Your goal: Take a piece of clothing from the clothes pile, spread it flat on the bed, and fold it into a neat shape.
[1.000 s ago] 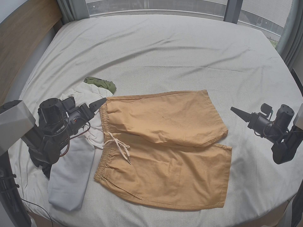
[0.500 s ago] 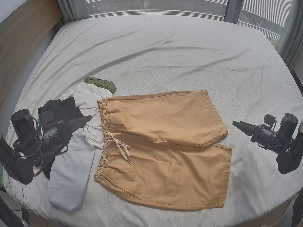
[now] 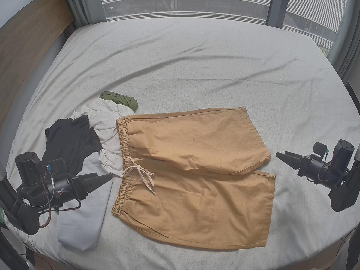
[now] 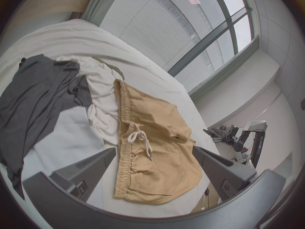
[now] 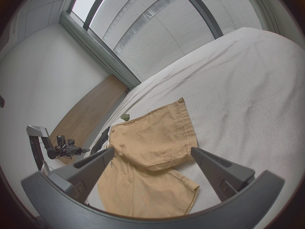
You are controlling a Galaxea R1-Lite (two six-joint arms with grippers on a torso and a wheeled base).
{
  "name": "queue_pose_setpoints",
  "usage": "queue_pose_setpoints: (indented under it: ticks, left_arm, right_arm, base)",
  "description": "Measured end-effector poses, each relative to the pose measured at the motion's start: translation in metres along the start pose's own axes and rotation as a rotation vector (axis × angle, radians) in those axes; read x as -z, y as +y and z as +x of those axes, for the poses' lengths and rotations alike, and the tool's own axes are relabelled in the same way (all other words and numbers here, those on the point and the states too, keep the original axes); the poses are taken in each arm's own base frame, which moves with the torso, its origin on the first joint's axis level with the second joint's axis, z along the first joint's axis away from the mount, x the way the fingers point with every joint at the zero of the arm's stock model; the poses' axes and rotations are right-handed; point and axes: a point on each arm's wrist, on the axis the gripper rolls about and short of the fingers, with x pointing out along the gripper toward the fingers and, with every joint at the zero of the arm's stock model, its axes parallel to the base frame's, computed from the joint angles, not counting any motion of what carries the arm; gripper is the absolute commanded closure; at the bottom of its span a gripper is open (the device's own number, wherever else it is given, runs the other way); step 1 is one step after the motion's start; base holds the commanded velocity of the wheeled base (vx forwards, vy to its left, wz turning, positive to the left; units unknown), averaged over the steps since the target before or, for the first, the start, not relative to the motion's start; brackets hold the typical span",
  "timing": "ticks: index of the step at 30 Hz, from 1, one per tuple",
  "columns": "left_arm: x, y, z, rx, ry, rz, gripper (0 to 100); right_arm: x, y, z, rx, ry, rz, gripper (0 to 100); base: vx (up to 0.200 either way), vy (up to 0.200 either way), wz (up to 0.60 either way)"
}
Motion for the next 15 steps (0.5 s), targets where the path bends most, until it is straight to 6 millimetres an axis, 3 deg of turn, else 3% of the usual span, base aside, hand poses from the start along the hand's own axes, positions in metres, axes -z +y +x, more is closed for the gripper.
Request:
queue_pose_setpoints:
  ticks: [15]
  left_arm:
    - [0.027, 0.015, 0.008, -0.023, 0.105, -0.018, 0]
  right_arm:
    - [-0.001, -0.001, 0.001, 0.001, -0.005, 0.001, 0]
  base:
    - [0.000, 0.000, 0.00]
